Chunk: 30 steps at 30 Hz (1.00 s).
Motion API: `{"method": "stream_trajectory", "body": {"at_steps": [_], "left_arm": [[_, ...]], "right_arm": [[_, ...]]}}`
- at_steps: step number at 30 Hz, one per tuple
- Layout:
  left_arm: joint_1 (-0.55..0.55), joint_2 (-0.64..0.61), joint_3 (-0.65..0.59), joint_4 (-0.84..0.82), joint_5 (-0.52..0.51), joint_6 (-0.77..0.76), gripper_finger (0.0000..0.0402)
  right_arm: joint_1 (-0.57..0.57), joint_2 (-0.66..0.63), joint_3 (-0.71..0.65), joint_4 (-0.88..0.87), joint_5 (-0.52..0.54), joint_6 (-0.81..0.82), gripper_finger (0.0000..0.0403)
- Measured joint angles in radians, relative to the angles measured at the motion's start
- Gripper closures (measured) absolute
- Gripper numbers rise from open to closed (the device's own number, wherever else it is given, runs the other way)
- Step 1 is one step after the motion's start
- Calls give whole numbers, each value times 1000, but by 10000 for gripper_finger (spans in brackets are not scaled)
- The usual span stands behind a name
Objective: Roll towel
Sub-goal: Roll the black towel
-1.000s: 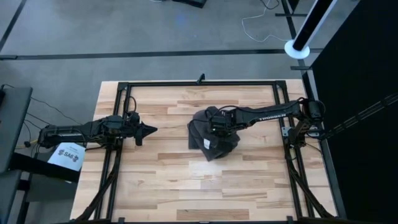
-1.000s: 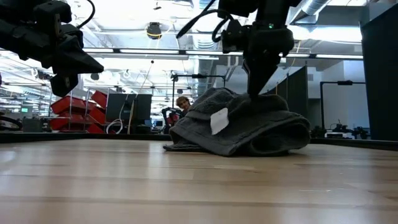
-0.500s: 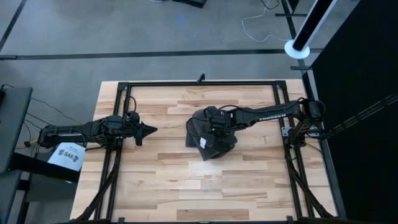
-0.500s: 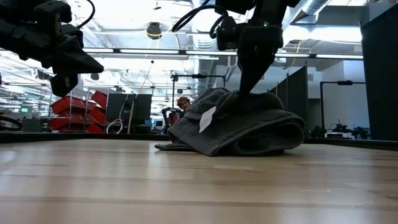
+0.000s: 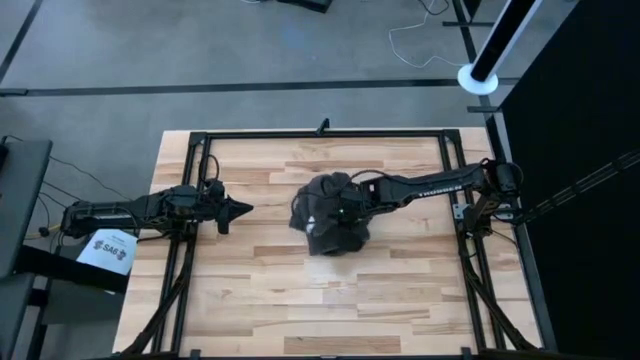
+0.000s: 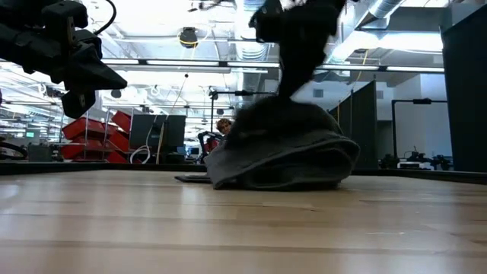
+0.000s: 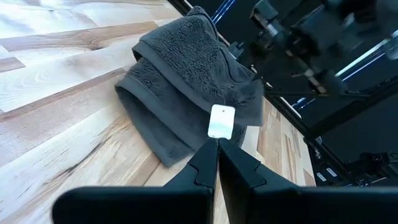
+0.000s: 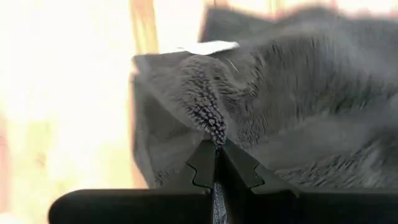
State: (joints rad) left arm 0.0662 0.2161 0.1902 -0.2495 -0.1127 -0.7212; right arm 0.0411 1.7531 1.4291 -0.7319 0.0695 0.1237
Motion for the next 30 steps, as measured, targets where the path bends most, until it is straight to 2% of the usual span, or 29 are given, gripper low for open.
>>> {"method": "stream_trajectory", "body": {"at_steps": [3,7,10,15,18,20,23,27,30], "left_arm": [[0,0,0,37,0,4,402],[0,0,0,132,0,50,402],[0,0,3,179,0,89,402],[0,-1,87,141,0,190,402],[0,0,167,75,0,252,402],[0,0,220,30,0,296,402],[0,8,272,1,3,360,402],[0,45,280,14,49,429,402],[0,116,280,-13,52,484,396]], "right_arm": [[-22,0,93,27,-42,4,402],[-60,-1,244,56,-177,62,402],[-69,-1,349,64,-228,108,402],[-64,-1,496,68,-242,147,402],[-59,-1,564,81,-300,189,402],[-50,-1,600,95,-357,190,402],[-38,-4,614,69,-383,182,402],[-44,8,611,-51,-347,182,402],[-46,13,610,-63,-332,185,402]]}}
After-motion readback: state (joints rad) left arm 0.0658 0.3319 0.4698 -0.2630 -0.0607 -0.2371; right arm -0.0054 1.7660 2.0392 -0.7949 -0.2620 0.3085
